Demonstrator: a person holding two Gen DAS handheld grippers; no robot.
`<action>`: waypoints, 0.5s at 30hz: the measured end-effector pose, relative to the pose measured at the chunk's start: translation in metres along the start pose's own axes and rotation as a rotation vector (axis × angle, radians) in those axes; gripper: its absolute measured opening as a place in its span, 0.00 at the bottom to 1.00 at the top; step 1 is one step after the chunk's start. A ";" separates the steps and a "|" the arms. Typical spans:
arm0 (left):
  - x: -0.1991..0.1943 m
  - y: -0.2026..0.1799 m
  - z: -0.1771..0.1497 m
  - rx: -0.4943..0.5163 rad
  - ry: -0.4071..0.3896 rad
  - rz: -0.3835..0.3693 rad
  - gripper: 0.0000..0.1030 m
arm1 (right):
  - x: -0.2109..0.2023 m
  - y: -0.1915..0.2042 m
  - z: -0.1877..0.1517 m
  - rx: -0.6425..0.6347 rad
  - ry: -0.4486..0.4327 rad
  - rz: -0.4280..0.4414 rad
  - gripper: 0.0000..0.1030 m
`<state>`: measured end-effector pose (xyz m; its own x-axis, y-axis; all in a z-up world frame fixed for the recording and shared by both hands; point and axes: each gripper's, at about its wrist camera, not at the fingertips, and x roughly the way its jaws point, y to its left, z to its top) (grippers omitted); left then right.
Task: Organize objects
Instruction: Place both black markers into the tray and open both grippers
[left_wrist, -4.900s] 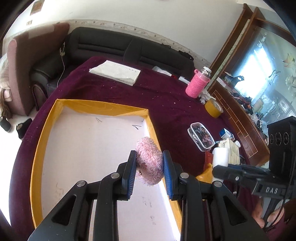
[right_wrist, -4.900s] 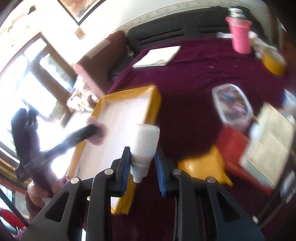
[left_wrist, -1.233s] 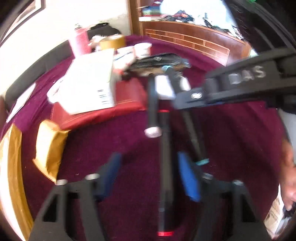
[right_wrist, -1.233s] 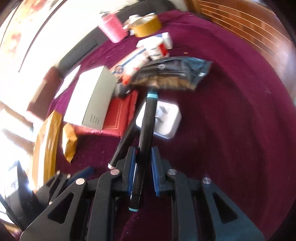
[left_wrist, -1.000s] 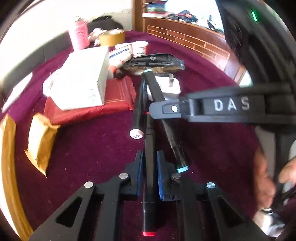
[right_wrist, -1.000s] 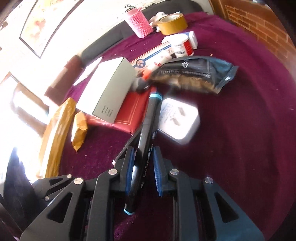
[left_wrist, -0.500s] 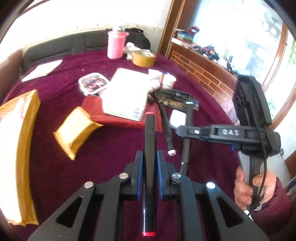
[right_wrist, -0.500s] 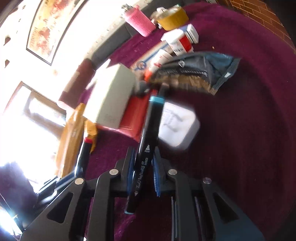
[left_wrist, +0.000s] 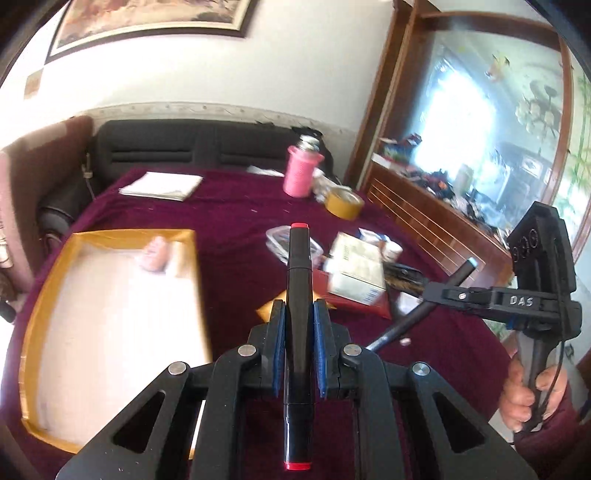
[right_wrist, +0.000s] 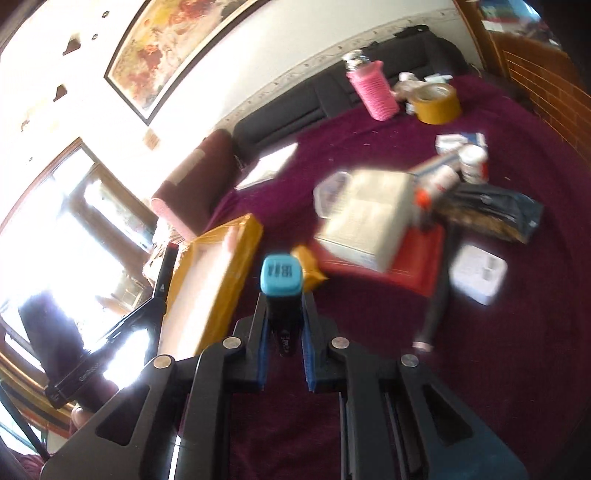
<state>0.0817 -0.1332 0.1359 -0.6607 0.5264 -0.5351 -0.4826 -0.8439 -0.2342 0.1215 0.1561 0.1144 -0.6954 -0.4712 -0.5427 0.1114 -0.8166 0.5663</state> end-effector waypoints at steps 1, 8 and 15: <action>-0.006 0.011 0.001 -0.002 -0.013 0.023 0.11 | 0.007 0.012 0.004 -0.008 0.011 0.017 0.12; -0.023 0.103 0.012 -0.083 -0.045 0.154 0.11 | 0.070 0.082 0.024 -0.094 0.123 0.130 0.12; 0.028 0.159 0.020 -0.153 0.046 0.209 0.11 | 0.199 0.123 0.026 -0.149 0.333 0.102 0.12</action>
<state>-0.0250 -0.2507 0.1002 -0.7086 0.3368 -0.6201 -0.2435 -0.9415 -0.2331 -0.0215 -0.0290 0.0923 -0.4093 -0.6151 -0.6739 0.2869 -0.7879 0.5449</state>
